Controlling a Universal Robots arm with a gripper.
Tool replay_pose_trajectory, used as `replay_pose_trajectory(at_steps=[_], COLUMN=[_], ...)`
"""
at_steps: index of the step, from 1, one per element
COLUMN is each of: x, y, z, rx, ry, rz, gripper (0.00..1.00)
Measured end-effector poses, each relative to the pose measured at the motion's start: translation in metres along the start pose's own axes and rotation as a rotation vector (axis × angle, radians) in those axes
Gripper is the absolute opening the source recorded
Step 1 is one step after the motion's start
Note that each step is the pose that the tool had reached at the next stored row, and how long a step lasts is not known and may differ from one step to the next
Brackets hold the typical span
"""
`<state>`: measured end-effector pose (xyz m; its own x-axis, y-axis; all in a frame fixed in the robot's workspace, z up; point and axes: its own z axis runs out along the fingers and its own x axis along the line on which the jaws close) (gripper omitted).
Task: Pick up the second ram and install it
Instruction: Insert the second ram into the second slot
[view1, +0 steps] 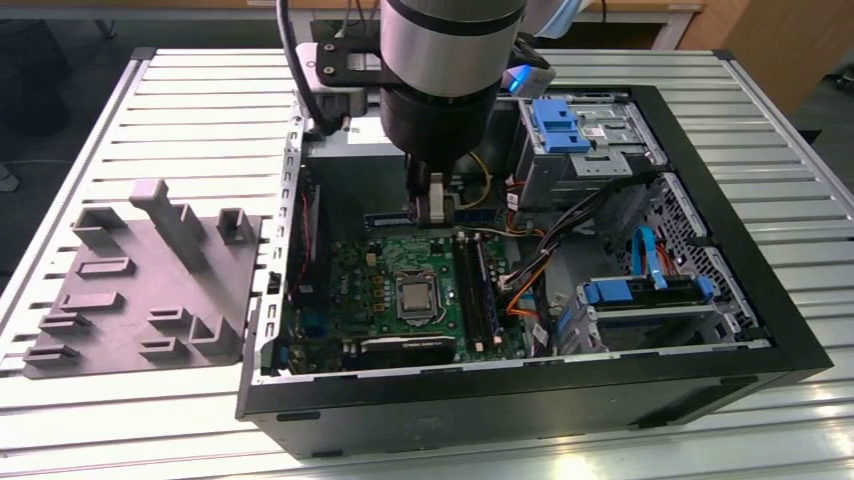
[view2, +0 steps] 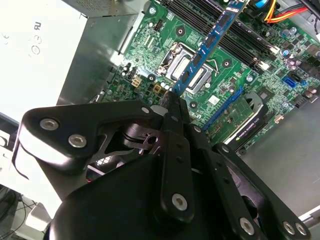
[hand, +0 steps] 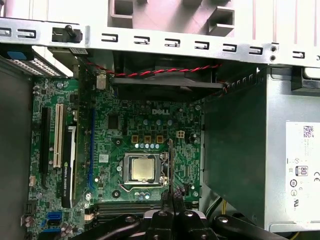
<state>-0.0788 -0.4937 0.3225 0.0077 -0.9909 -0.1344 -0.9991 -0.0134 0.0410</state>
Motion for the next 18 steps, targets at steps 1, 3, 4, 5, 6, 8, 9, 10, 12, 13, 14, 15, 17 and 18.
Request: replay_pose_trajectory(at_steps=[1,3,4,5,6,8,9,10,12,13,14,15,17,18], x=[0.0,0.0,0.0,0.0,0.0,0.0,0.0,0.0,0.0,0.0,0.0,0.0,0.0,0.0], y=[0.0,0.0,0.0,0.0,0.0,0.0,0.0,0.0,0.0,0.0,-0.0001,-0.0001,0.0,-0.0001], z=[0.0001,0.0002,0.0002,0.0002,0.0002,0.0002,0.0002,0.0002,0.0002,0.0003,0.0003,0.0003,0.0003,0.0003], rx=[0.0,0.0,-0.0001,0.0,0.0,0.0,0.0,0.0,0.0,0.0004,0.001,0.0016,0.0027,0.0033], ry=[0.0,-0.0001,0.0,0.0001,0.0,0.0,0.0,0.0,0.0,-0.0002,-0.0004,-0.0006,-0.0008,-0.001], rz=[0.0,0.0,0.0,0.0,0.0,0.0,0.0,0.0,0.001,0.003,0.007,0.011,0.02,0.024], gripper=[0.11,0.11,0.11,0.11,0.11,0.11,0.11,0.11,0.11,0.11,0.11,0.11,0.11,0.11])
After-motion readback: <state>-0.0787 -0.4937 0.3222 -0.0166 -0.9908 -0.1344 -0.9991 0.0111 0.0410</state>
